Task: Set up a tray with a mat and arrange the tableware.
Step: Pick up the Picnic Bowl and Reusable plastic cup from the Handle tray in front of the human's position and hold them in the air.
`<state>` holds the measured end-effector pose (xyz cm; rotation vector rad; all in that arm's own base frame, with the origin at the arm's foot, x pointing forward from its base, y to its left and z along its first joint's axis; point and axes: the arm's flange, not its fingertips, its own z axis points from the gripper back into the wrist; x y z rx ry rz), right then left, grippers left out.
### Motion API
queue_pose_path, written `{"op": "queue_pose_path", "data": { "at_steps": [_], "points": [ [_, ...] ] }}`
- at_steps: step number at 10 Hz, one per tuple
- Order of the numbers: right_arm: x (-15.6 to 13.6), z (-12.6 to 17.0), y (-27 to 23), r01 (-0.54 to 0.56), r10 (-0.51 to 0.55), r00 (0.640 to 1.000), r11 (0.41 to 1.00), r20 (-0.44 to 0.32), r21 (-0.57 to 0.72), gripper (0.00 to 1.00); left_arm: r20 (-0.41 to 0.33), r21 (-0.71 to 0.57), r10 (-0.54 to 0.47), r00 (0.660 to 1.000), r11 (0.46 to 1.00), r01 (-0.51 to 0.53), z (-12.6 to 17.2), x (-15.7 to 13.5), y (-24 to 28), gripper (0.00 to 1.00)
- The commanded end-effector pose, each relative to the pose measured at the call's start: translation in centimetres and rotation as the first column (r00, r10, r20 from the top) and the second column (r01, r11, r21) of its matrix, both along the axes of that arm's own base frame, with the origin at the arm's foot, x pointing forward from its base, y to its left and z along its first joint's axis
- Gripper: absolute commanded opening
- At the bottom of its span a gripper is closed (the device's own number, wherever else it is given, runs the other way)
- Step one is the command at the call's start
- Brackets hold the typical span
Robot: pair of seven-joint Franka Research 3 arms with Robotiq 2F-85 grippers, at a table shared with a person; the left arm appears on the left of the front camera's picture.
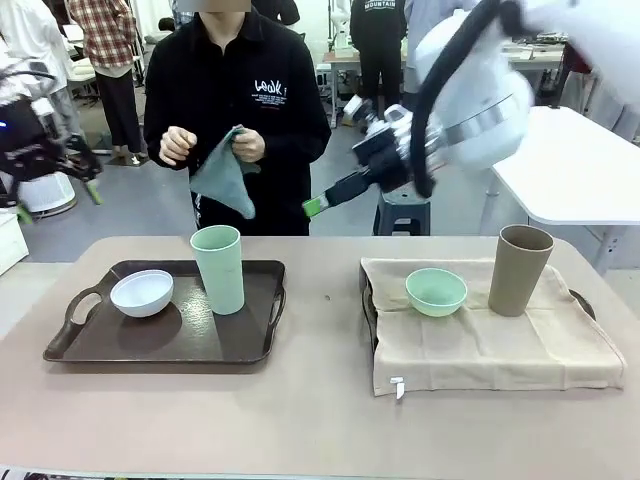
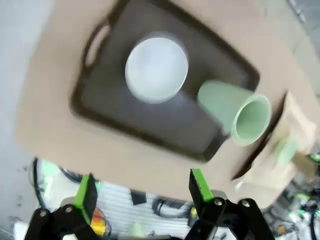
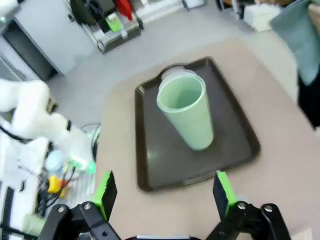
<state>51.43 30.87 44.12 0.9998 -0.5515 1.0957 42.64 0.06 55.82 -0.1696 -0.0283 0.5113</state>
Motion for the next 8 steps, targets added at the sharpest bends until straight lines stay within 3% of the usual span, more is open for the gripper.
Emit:
{"op": "queue_pose_path", "data": {
  "at_steps": [1, 3, 4, 6, 8],
  "points": [
    [-1.6, 2.5, -2.6, 0.003, -0.003, 1.000, 0.999, 0.006, -0.035, 1.00, -0.067, -0.031, -0.029, 0.997, 0.999, 0.027, 1.0, -2.1, 1.3, 0.96],
    [-1.6, 2.5, -2.6, 0.003, -0.003, 1.000, 0.999, 0.006, -0.035, 1.00, -0.067, -0.031, -0.029, 0.997, 0.999, 0.027, 1.0, -2.1, 1.3, 0.96],
    [0.3, 0.3, -0.3, 0.001, -0.001, 1.000, 1.000, 0.003, -0.005, 1.00, -0.022, -0.014, -0.006, 1.000, 1.000, 0.006, -0.2, -0.3, 0.3, 0.96],
    [2.1, -1.2, 2.0, -0.080, 0.118, 0.950, 0.987, 0.289, -0.139, 1.00, -0.033, 0.015, -0.121, 0.992, 0.993, 0.121, -0.5, 0.5, -1.4, 0.96],
    [4.2, -4.0, 7.2, -0.209, 0.304, 0.864, 0.942, 0.401, -0.263, 1.00, -0.079, 0.013, -0.196, 0.977, 0.980, 0.197, -0.6, 4.5, -2.3, 0.96]
  ]
}}
